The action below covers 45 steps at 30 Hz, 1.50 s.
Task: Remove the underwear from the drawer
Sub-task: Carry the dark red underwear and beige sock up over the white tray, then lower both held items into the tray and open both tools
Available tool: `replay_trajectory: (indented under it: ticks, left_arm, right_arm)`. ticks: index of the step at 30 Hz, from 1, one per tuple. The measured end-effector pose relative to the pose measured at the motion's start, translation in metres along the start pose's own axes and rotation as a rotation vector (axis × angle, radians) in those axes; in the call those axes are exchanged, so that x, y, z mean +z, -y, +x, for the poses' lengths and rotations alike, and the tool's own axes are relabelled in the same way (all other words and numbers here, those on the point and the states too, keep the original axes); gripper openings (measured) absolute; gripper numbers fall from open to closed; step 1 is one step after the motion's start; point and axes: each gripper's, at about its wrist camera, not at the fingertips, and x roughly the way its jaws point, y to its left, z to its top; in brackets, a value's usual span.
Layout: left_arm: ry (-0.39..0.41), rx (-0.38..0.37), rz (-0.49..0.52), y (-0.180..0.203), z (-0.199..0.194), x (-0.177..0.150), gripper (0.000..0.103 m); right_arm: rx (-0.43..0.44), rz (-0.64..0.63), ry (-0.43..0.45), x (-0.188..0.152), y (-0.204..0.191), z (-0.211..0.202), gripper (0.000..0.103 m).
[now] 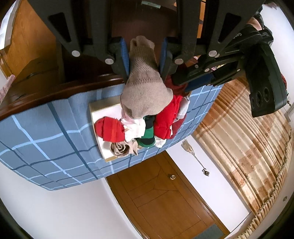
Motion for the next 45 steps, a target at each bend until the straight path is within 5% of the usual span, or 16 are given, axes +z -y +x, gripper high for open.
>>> replay_trajectory:
  ticks: [19,45]
  left_arm:
    - [0.015,0.03,-0.029,-0.025,0.033,0.045,0.028]
    - [0.018,0.015,-0.123,-0.071,0.075,0.053,0.028]
  right_arm:
    - [-0.069,-0.026,0.059,0.052,0.007,0.027,0.031]
    - [-0.132,-0.054,0.02,0.071,0.017,0.08,0.031]
